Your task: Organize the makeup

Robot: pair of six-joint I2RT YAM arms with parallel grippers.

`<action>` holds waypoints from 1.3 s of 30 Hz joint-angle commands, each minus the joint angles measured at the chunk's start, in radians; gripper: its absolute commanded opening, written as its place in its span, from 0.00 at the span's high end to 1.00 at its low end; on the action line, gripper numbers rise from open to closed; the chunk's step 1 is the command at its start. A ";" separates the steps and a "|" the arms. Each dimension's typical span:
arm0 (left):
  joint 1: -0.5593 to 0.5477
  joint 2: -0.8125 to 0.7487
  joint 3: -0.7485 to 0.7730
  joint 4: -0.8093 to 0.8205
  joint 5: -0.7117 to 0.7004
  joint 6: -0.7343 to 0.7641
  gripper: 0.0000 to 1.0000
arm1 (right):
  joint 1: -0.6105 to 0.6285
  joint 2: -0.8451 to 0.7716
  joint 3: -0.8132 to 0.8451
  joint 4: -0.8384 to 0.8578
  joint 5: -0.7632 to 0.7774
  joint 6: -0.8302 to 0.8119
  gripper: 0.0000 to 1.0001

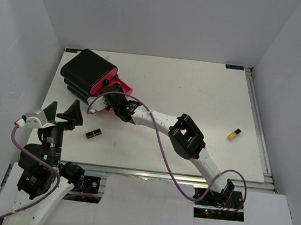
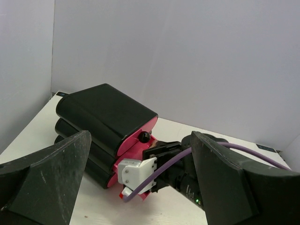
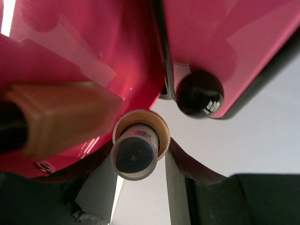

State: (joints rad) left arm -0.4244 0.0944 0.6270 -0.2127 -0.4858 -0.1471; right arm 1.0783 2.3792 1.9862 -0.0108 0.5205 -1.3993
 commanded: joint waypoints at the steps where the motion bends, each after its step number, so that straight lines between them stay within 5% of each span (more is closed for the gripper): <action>1: 0.004 0.011 -0.006 -0.003 0.018 0.000 0.02 | 0.031 0.008 0.024 0.122 0.059 -0.105 0.70; 4: 0.004 0.010 -0.006 -0.004 0.018 0.000 0.02 | 0.041 0.017 0.016 0.161 0.070 -0.128 0.58; 9: 0.004 0.007 -0.007 -0.004 0.020 -0.002 0.02 | 0.060 0.006 -0.036 0.237 0.087 -0.171 0.21; 14: 0.004 0.005 -0.009 -0.002 0.019 0.000 0.02 | 0.066 -0.018 -0.069 0.248 0.093 -0.170 0.07; 25: 0.004 0.005 -0.010 0.003 0.031 0.003 0.02 | 0.076 -0.171 -0.162 0.193 0.077 -0.080 0.05; 34: 0.004 0.019 -0.020 0.019 0.086 0.014 0.02 | 0.041 -0.378 -0.210 -0.075 -0.048 0.198 0.05; 39: 0.004 0.060 -0.032 0.050 0.233 0.024 0.02 | -0.103 -0.504 -0.309 -0.174 -0.192 0.437 0.06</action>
State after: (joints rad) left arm -0.4244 0.1057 0.6102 -0.1944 -0.3918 -0.1384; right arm 1.1015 1.9727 1.7326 -0.0566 0.4584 -1.2068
